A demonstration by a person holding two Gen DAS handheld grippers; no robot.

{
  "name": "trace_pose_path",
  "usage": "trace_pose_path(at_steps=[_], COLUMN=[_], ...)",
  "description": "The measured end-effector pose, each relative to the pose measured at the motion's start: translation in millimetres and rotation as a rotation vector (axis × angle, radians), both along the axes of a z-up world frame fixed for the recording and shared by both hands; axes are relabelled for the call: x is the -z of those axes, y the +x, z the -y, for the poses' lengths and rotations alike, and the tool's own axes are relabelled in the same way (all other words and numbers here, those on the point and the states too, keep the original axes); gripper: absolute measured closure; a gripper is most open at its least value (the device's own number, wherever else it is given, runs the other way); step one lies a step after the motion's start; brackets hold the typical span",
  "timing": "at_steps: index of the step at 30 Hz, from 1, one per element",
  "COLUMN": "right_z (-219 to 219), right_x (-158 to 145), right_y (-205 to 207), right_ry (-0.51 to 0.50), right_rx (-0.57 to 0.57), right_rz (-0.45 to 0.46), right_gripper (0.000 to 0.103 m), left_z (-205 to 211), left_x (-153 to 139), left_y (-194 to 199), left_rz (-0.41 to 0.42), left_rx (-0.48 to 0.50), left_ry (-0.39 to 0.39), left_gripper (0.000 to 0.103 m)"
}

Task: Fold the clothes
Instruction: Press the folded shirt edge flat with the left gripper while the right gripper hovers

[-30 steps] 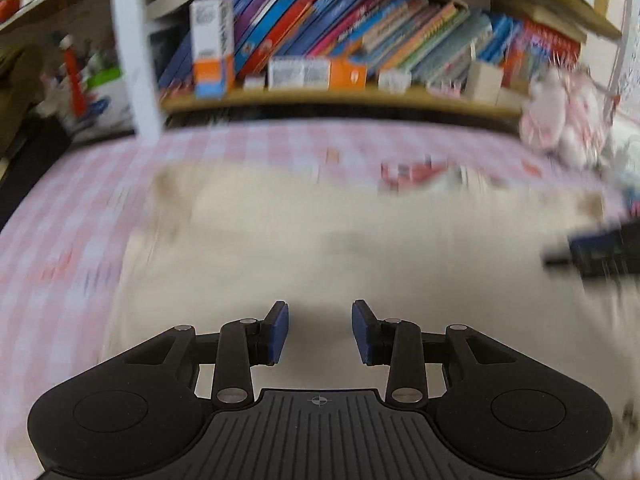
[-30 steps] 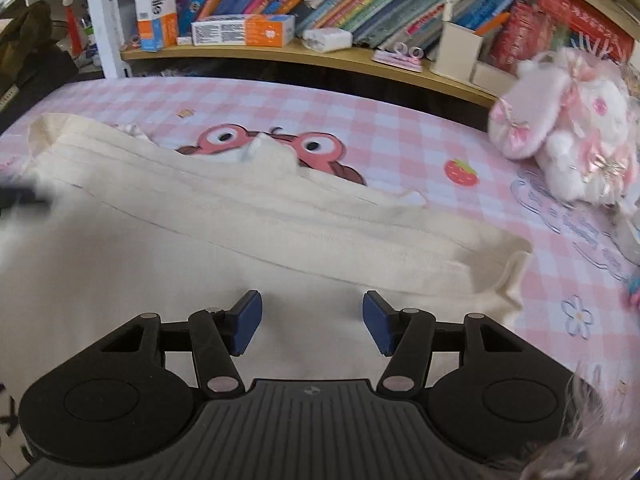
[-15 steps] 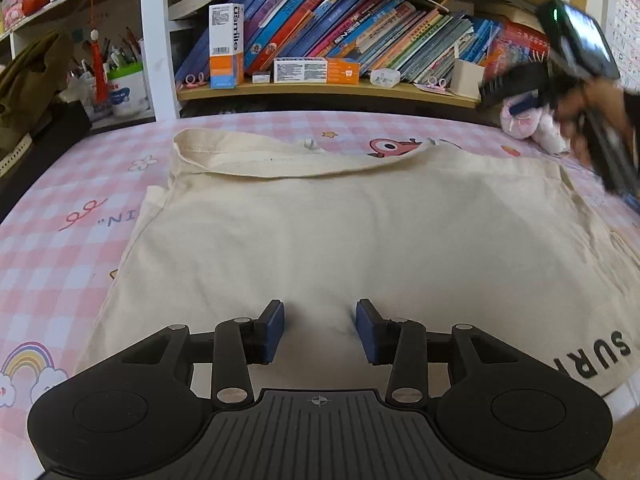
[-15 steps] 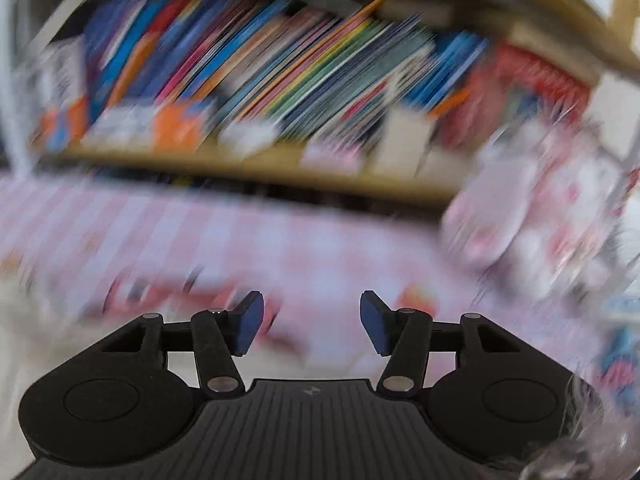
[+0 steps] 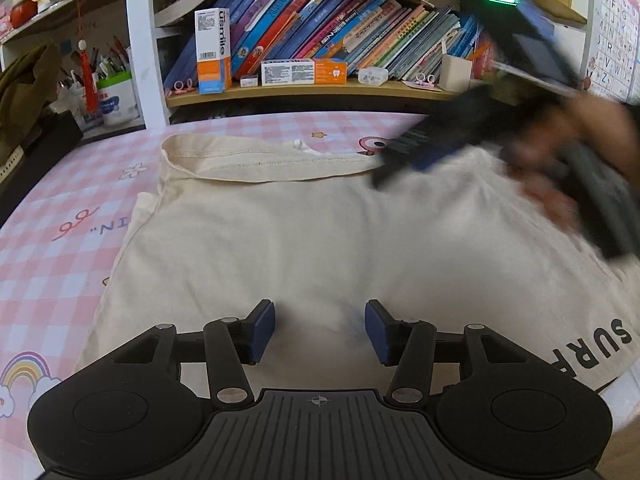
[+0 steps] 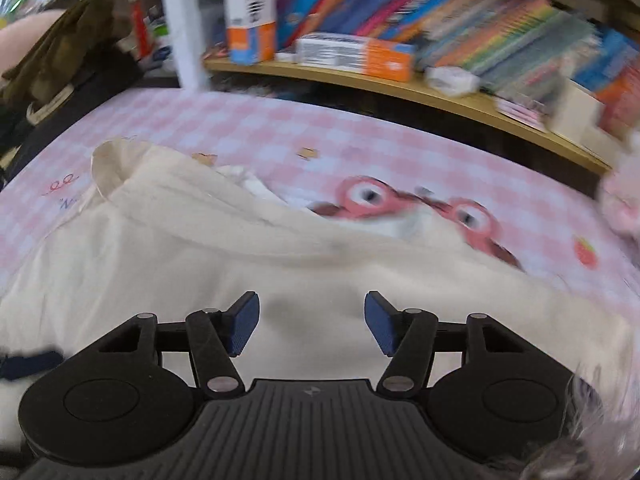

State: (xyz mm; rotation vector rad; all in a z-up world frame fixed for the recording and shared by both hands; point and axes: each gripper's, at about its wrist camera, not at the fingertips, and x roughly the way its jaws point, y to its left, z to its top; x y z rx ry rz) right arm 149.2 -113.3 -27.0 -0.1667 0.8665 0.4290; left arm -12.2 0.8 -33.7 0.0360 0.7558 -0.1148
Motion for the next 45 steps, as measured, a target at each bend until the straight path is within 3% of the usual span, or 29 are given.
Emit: trace_pose_path(at_steps=[3, 5, 7, 10, 12, 15, 17, 20, 24, 26, 27, 29, 33, 35, 38, 42, 45], right_z=[-24.3, -27.3, -17.1, 16.0, 47.4, 106.3, 151.3, 182.6, 224.2, 245.0, 255.4, 274.1, 266.8, 263.3, 258.6, 256.5, 262.0], right_x=[1.4, -11.7, -28.5, -39.7, -32.7, -15.0, -2.3, 3.7, 11.7, 15.6, 17.6, 21.5, 23.2, 20.3, 20.5, 23.1, 22.5], right_y=[44.5, 72.5, 80.5, 66.2, 46.6, 13.1, -10.8, -35.6, -68.6, -85.1, -93.3, -108.7, -111.6, -111.0, -106.3, -104.0, -106.7], right_ry=[-0.012, -0.043, -0.009, 0.095, 0.070, 0.017, -0.004, 0.025, 0.063, 0.083, 0.092, 0.114, 0.145, 0.150, 0.158, 0.154, 0.165], right_rx=[0.000, 0.080, 0.135, 0.114, 0.132, 0.204, 0.286, 0.343, 0.420, 0.458, 0.477, 0.508, 0.442, 0.412, 0.382, 0.349, 0.321], right_rz=[-0.003, 0.073, 0.132, 0.131, 0.122, 0.102, 0.083, 0.033, -0.035, -0.069, -0.086, -0.118, -0.118, -0.110, -0.102, -0.107, -0.119], right_gripper=[0.051, 0.055, 0.052, 0.043, 0.044, 0.044, 0.045, 0.048, 0.052, 0.060, 0.065, 0.077, 0.099, 0.100, 0.100, 0.099, 0.092], left_z=[0.4, -2.5, -14.7, -38.8, -55.5, -85.6, -99.1, -110.7, -116.6, -117.3, -116.9, -115.7, -114.4, -113.1, -110.0, -105.9, -88.6], left_x=[-0.7, -2.0, -6.6, -15.6, -21.8, -31.6, -33.2, -28.7, -17.2, -16.5, -17.3, -18.9, -29.2, -33.5, -22.9, -30.3, -44.3], left_y=[0.4, -1.1, -4.2, -9.4, -13.0, -20.8, -22.2, -14.0, 0.2, 0.8, 1.1, 1.4, -4.9, -7.6, -0.1, -3.2, -13.3], left_rz=[-0.013, -0.023, -0.024, -0.018, -0.013, -0.002, -0.012, -0.062, -0.138, -0.137, -0.144, -0.157, -0.117, -0.088, -0.151, -0.155, -0.104], left_rx=[0.023, 0.030, -0.006, -0.089, -0.148, -0.243, -0.268, -0.282, -0.279, -0.289, -0.289, -0.289, -0.346, -0.386, -0.367, -0.433, -0.447], left_ry=[0.016, 0.007, -0.021, -0.069, -0.095, -0.084, -0.055, -0.012, -0.041, -0.075, -0.094, -0.123, -0.096, -0.058, 0.010, 0.027, 0.038], left_gripper=[0.050, 0.050, 0.050, 0.050, 0.051, 0.054, 0.055, 0.055, 0.067, 0.077, 0.094, 0.097, 0.099, 0.099, 0.096, 0.091, 0.084])
